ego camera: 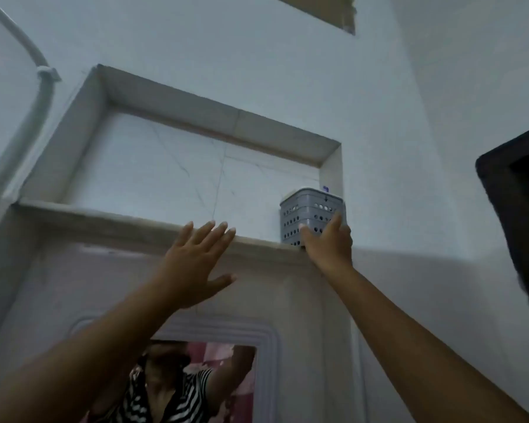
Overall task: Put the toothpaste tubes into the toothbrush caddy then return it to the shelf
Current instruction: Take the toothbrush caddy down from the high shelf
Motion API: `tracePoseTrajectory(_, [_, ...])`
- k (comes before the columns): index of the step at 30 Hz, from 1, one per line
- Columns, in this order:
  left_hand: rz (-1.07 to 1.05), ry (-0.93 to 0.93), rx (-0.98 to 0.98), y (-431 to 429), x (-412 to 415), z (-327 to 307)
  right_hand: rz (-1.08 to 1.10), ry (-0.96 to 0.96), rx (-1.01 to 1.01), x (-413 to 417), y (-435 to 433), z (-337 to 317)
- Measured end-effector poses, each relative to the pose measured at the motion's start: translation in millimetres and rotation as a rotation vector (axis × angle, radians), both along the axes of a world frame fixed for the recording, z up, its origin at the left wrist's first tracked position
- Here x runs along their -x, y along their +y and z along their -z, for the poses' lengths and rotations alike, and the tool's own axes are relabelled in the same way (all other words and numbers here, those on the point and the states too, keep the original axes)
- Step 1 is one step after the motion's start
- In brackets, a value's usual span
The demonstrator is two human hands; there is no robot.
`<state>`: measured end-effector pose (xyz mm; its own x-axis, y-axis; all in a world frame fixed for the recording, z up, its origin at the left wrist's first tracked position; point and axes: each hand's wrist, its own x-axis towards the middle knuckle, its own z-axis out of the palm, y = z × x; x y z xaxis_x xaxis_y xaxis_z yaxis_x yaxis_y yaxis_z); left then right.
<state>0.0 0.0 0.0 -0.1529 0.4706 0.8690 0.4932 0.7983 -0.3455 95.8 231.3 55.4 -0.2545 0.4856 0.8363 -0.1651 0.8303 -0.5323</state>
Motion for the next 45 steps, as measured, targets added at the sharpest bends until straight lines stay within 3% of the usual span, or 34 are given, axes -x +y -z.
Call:
tracePoseTrajectory(5, [0.14, 0.063, -0.091, 5.4, 18.2, 7.3, 0.0, 0.01, 0.18, 18.5, -14.2, -14.8])
tracePoseTrajectory(12, [0.172, 0.01, -0.061, 2.3, 17.3, 1.2, -0.104, -0.018, 0.118, 22.7, -33.9, -43.3])
tracePoseTrajectory(21, [0.22, -0.242, -0.105, -3.7, -16.3, -14.4, -0.358, 0.112, 0.106, -38.1, -44.0, -33.9])
tracePoseTrajectory(23, [0.33, -0.331, -0.182, -4.7, -32.9, -15.1, -0.407, 0.149, 0.071, -59.5, -48.3, -17.5])
tracePoseTrajectory(25, [0.571, -0.465, -0.308, -3.5, -51.2, -7.9, -0.488, 0.176, 0.049, -77.1, -49.9, 4.5])
tracePoseTrajectory(30, [1.176, -0.851, -0.448, 7.5, -116.2, 58.5, -0.715, 0.1, 0.006, -96.8, -55.4, 102.4])
tracePoseTrajectory(32, [1.267, -1.056, -0.623, 11.1, -125.6, 104.1, -0.782, 0.074, 0.022, -97.8, -59.9, 160.4])
tracePoseTrajectory(34, [1.289, -1.138, -0.783, 15.5, -120.1, 165.6, -0.852, 0.024, 0.113, -92.8, -60.7, 227.5])
tracePoseTrajectory(38, [1.159, -1.292, -0.806, 4.5, -114.1, 305.9, -0.874, -0.118, 0.296, -83.7, -61.4, 374.9])
tracePoseTrajectory(41, [0.876, -1.511, -0.666, -24.7, -105.8, 403.0, -0.782, -0.222, 0.425, -78.4, -60.8, 489.8])
tracePoseTrajectory(45, [0.537, -1.619, -0.569, -80.3, -98.2, 506.8, -0.587, -0.304, 0.484, -85.4, -65.8, 623.8])
